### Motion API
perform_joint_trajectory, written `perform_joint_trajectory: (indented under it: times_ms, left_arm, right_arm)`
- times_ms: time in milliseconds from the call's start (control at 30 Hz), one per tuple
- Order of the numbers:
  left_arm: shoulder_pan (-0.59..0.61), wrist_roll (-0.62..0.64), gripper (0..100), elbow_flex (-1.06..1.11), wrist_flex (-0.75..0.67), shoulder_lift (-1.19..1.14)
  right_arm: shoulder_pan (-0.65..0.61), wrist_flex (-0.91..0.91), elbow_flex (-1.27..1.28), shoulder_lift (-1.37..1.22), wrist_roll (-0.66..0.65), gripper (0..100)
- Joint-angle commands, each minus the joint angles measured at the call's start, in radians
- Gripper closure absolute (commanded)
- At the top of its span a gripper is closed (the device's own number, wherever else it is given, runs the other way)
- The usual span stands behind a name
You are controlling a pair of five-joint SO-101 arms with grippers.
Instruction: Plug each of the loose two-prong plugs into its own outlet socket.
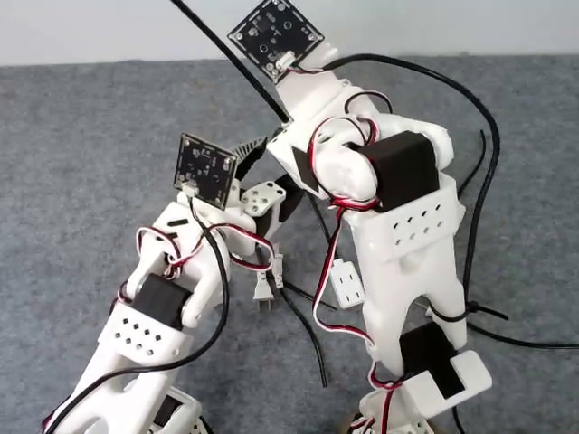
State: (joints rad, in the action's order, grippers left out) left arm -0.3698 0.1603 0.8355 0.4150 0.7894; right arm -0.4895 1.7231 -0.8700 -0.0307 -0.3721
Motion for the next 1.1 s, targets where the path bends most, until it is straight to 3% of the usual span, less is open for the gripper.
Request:
perform_joint_trajectory:
  times_ms: [0,467,800,1067]
  left_arm:
    - [0.008,-0.014,77,-0.022,-0.057,-0.057]
    - [0.034,-0.014,77,-0.056,-0.075,-0.137]
    - [0.014,-0.078,77,-0.036,-0.075,-0.147]
    - [0.101,-0.114,77,-0.044,-0.081,-0.147]
  right_arm:
    - [-0.007,0.036,-0.012,0.051,0.006,99.1]
    - [0.001,0.025,0.155,0.143,0.005,99.1]
    - [0.182,-0.036,0.166,0.140,-0.057,99.1]
    - [0.265,0.018,0.204,0.140,-0.069,99.1]
